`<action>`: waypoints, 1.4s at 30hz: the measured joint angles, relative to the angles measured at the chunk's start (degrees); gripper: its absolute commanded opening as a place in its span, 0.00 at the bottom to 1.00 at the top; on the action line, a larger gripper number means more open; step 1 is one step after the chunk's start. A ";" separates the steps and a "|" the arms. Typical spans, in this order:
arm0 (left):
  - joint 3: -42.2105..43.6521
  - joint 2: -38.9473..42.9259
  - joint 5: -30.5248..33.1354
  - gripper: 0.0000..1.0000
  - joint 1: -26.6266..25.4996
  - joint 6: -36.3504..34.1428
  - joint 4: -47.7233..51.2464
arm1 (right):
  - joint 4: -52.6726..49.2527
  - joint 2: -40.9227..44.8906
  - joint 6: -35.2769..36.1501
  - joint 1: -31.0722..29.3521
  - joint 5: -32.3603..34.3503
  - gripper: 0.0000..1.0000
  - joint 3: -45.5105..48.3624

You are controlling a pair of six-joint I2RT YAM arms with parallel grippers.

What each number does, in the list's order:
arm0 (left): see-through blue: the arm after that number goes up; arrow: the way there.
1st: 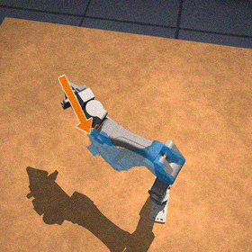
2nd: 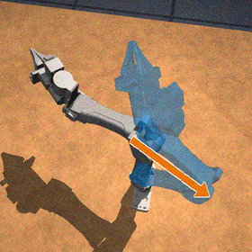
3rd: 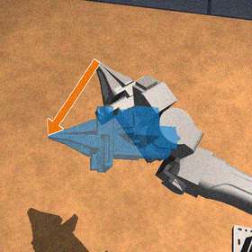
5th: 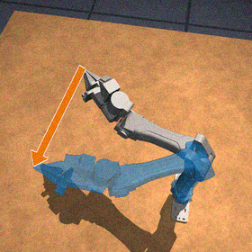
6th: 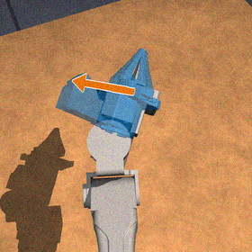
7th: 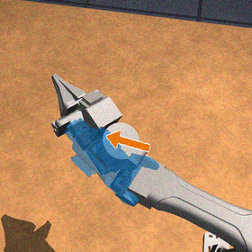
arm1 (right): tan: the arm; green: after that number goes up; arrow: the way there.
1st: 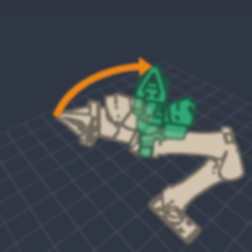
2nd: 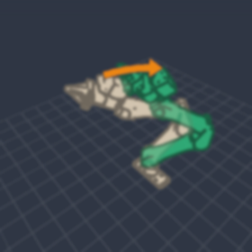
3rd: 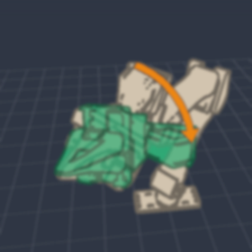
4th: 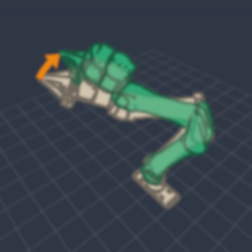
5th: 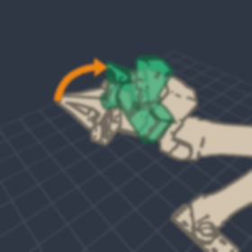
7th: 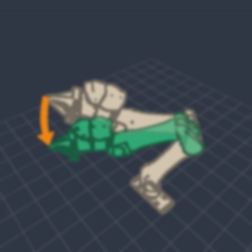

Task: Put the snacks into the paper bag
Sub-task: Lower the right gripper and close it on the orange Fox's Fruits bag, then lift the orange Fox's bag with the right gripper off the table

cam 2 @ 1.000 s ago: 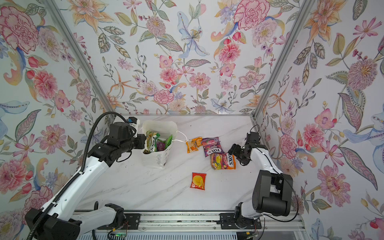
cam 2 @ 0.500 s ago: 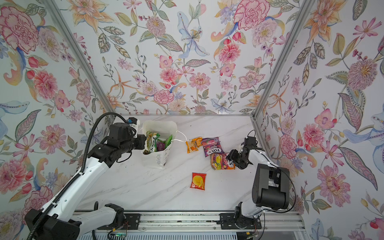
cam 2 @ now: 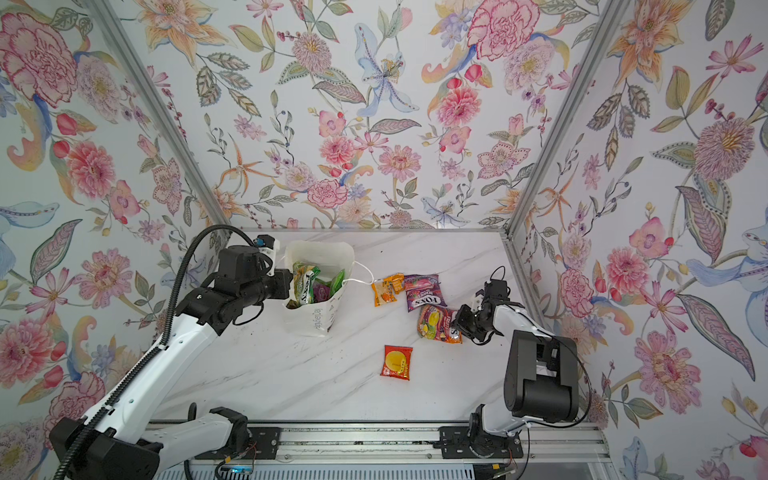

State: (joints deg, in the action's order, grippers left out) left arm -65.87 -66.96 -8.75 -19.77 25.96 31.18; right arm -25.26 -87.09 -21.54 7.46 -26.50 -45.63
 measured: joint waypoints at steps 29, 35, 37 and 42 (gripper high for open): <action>0.24 0.02 0.00 0.00 0.00 0.00 -0.42 | -5.38 29.18 -10.25 -2.10 -2.47 0.00 0.85; 0.24 0.02 0.00 0.00 0.00 0.02 -0.42 | -8.07 31.23 -10.95 -5.25 -1.03 0.00 -5.35; 0.24 0.02 0.00 0.00 0.00 0.07 -0.42 | -9.55 31.85 -11.30 -6.91 0.17 0.00 -7.61; 0.26 0.13 0.00 0.00 0.00 0.22 -0.42 | -12.92 31.87 -11.34 -10.86 2.64 0.00 -14.99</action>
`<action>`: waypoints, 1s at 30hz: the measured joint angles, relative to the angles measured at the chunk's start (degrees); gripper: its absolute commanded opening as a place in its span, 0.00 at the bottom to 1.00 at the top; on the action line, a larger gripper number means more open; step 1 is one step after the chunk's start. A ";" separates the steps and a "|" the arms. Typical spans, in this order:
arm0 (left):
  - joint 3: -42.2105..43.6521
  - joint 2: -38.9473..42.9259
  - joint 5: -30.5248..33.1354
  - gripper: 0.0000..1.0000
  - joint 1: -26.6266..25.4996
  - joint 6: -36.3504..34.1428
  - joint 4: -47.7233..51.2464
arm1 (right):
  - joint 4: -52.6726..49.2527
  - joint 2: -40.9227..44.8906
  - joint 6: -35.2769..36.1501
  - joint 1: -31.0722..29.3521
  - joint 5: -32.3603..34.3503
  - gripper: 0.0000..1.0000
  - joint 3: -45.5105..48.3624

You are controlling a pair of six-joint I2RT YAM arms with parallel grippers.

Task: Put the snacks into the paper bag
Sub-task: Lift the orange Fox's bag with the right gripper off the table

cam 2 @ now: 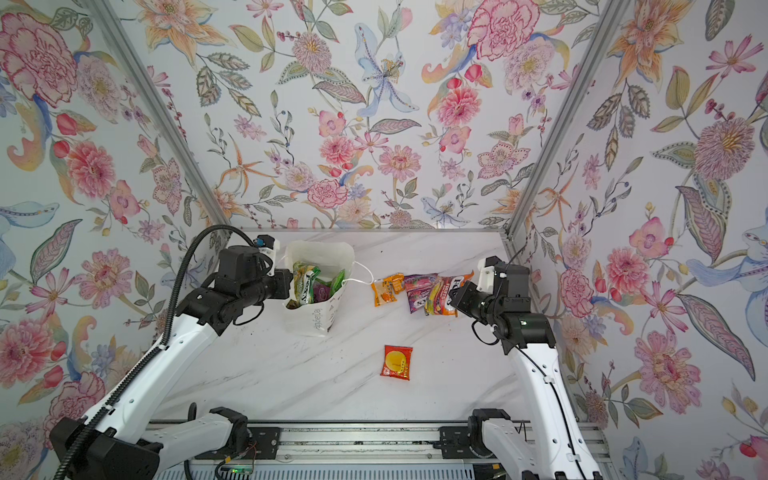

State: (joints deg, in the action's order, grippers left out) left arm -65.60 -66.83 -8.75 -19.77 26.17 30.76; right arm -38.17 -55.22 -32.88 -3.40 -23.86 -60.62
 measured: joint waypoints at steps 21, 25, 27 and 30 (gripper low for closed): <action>0.39 0.20 -0.46 0.00 0.00 0.20 -0.42 | -7.43 -10.91 1.64 -19.69 14.45 0.00 -32.94; 0.39 0.20 -0.81 0.00 0.00 0.20 -0.44 | -7.91 -13.25 2.62 -23.67 16.83 0.00 -38.18; 0.39 0.20 -1.05 0.00 0.00 0.17 -0.48 | -8.39 -14.34 2.91 -25.24 17.73 0.00 -40.19; 0.39 0.20 -1.14 0.00 0.00 0.17 -0.48 | -9.01 -16.44 3.58 -27.52 19.28 0.00 -43.43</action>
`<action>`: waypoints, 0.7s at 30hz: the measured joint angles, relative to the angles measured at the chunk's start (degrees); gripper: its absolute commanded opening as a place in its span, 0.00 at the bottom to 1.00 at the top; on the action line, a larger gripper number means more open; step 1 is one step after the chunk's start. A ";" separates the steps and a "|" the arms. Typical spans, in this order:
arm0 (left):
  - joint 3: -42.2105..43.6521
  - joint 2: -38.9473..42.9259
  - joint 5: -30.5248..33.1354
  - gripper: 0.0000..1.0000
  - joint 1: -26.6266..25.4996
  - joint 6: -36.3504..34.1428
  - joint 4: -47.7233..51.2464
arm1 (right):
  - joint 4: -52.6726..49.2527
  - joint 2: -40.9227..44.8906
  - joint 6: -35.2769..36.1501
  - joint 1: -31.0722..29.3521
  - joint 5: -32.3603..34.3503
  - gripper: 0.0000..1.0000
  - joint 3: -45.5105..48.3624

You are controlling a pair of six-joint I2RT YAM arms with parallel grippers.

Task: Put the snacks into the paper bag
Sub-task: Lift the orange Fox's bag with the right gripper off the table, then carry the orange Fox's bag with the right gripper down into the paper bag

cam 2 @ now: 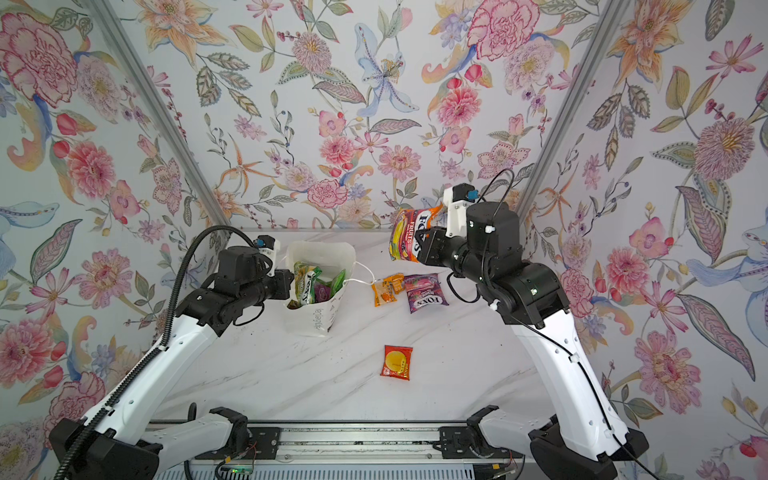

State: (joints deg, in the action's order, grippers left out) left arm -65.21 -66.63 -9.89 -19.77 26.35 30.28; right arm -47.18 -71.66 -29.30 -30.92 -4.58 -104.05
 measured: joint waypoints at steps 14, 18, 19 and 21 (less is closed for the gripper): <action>0.00 0.00 -0.22 0.00 0.00 0.02 -0.17 | -1.44 -11.61 1.90 -12.76 4.48 0.00 -13.51; 0.00 0.00 -0.24 0.00 0.00 0.02 -0.39 | -2.27 -15.65 1.88 -15.67 5.73 0.00 -16.44; 0.00 0.00 -0.26 0.00 0.00 0.02 -0.37 | -2.71 -16.74 1.88 -16.41 6.10 0.00 -17.11; 0.00 0.00 -0.35 0.00 0.00 0.02 -0.39 | -3.19 -18.45 1.90 -17.57 6.93 0.00 -17.99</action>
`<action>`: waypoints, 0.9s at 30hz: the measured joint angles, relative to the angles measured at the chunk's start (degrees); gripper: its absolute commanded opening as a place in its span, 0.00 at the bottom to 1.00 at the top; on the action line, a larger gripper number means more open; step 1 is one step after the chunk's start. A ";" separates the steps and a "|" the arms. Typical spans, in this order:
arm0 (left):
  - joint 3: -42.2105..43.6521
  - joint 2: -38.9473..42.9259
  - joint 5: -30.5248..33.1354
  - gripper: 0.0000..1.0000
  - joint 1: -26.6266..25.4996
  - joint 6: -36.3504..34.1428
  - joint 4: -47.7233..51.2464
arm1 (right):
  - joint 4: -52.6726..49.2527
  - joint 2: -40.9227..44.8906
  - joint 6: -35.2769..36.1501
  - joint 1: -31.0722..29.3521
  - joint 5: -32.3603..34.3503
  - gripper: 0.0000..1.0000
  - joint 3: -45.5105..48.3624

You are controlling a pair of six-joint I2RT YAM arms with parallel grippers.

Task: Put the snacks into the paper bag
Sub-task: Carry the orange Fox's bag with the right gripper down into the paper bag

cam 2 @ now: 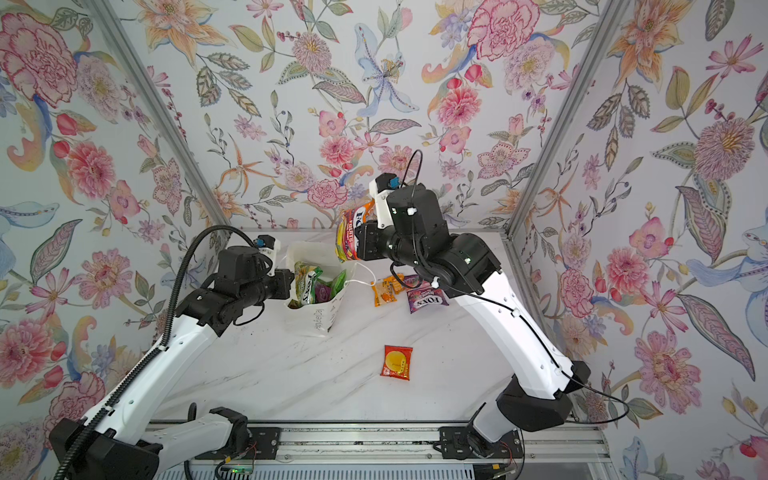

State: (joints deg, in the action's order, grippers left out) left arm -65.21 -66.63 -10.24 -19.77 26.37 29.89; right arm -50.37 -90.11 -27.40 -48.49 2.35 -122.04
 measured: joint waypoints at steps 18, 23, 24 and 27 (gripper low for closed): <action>0.96 0.33 -0.07 0.00 0.00 0.04 -1.25 | -6.75 -11.37 -1.81 -3.26 3.89 0.00 -2.93; 0.96 0.48 -0.04 0.00 0.00 0.50 -1.18 | -7.78 -13.77 -2.45 -3.30 3.52 0.00 -3.61; 0.96 0.59 -0.07 0.00 0.00 0.61 -1.16 | -8.20 -14.08 -2.56 -3.30 3.48 0.00 -3.72; 0.96 0.74 -0.11 0.00 0.00 0.63 -1.14 | -9.27 -15.28 -2.69 -3.43 3.52 0.00 -4.81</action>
State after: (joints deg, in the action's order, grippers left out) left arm -64.25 -65.89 -10.35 -19.77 27.00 28.75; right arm -59.64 -105.38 -30.09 -51.92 5.87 -126.85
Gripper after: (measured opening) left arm 0.043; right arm 0.047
